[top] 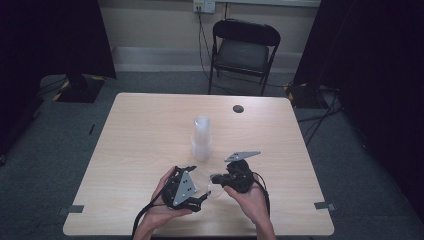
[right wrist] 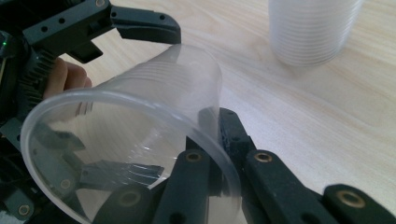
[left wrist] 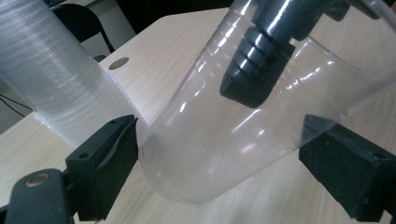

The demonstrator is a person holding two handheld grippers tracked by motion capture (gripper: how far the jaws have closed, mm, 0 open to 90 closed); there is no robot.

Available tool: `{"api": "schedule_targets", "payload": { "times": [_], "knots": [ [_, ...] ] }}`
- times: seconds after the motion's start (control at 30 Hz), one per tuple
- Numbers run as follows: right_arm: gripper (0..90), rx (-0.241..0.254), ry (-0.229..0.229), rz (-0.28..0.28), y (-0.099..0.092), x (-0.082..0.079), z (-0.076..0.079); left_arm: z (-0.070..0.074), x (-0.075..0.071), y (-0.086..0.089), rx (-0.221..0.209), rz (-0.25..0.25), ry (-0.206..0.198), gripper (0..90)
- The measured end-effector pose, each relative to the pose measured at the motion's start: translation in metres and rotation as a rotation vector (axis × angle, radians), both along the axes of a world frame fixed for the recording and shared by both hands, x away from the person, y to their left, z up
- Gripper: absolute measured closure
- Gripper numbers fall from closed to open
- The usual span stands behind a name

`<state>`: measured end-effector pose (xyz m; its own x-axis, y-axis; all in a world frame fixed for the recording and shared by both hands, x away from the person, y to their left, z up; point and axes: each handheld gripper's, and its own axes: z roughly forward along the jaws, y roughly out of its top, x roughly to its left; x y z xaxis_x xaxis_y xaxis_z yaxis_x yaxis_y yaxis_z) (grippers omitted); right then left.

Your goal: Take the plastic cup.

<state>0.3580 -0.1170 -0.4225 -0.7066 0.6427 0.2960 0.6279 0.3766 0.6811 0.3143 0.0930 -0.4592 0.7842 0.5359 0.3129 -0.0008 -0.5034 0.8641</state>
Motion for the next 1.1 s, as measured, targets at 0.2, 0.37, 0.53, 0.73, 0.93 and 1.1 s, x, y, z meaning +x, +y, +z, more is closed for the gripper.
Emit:
{"api": "schedule_targets", "payload": {
  "times": [0.2, 0.37, 0.53, 0.73, 0.93, 1.1],
  "knots": [
    [89.0, -0.003, 0.014, 0.008, 0.004, 0.002, -0.001, -0.002, 0.000, -0.003, -0.004, -0.010, 0.012, 11.9],
    [88.3, -0.009, 0.023, 0.005, 0.006, 0.004, -0.003, -0.002, -0.001, -0.005, -0.010, -0.036, 0.036, 15.2],
    [88.2, -0.024, 0.039, 0.013, 0.009, 0.007, -0.005, -0.002, -0.003, -0.010, 0.010, -0.034, 0.011, 15.2],
    [88.4, -0.036, 0.052, 0.025, 0.016, 0.009, -0.005, -0.001, -0.004, -0.014, -0.009, -0.038, 0.026, 16.6],
    [88.4, -0.051, 0.070, 0.019, 0.019, 0.011, -0.008, 0.000, -0.006, -0.017, -0.004, -0.048, -0.004, 20.5],
    [88.0, -0.065, 0.076, 0.023, 0.022, 0.011, -0.009, 0.000, -0.006, -0.021, 0.002, -0.040, -0.016, 22.9]
  ]
}}
